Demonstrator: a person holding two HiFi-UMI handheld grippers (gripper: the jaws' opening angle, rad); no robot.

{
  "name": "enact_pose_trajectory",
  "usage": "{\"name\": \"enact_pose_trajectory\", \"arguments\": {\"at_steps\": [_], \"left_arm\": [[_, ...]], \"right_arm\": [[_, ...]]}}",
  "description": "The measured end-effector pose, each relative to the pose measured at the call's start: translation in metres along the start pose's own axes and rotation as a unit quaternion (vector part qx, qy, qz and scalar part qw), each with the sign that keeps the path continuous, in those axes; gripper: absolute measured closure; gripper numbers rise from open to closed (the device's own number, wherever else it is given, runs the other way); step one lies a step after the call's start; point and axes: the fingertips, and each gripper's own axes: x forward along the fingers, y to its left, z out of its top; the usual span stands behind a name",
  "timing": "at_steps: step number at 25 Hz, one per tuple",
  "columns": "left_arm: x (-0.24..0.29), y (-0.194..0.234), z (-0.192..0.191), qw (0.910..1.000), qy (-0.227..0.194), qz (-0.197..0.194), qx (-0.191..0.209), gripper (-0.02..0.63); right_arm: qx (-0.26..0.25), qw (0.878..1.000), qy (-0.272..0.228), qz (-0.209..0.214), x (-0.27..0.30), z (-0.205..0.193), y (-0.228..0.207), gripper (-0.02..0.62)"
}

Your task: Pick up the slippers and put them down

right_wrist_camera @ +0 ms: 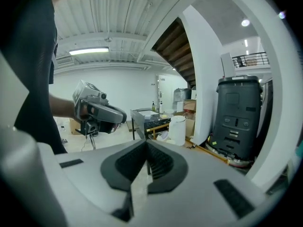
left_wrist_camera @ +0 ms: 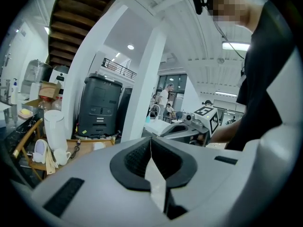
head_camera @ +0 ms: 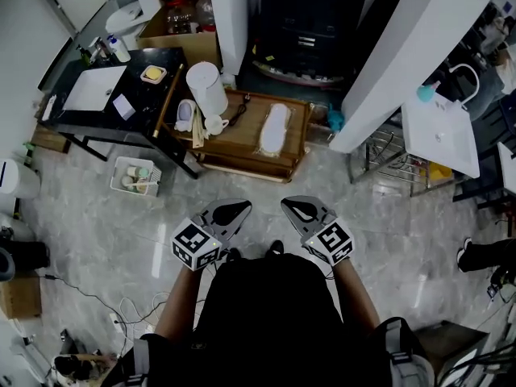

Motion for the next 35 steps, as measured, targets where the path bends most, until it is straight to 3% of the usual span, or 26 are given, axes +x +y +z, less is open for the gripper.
{"name": "enact_pose_trajectory", "arguments": {"at_steps": [12,25,35], "left_arm": [[0.034,-0.017,-0.011,0.9983,-0.011,0.05,-0.028,0.594],[0.055,-0.029,-0.017,0.9987,0.007,0.04,-0.029,0.594],[0.07,-0.004,-0.025,0.9989,0.021,0.015,-0.038,0.594]], "right_arm": [[-0.011,0.999,0.015,0.039,-0.028,-0.028,-0.026,0.586],[0.017,0.999,0.009,0.027,-0.043,-0.046,-0.039,0.586],[0.04,0.999,0.026,0.006,-0.035,-0.058,-0.048,0.586]]}}
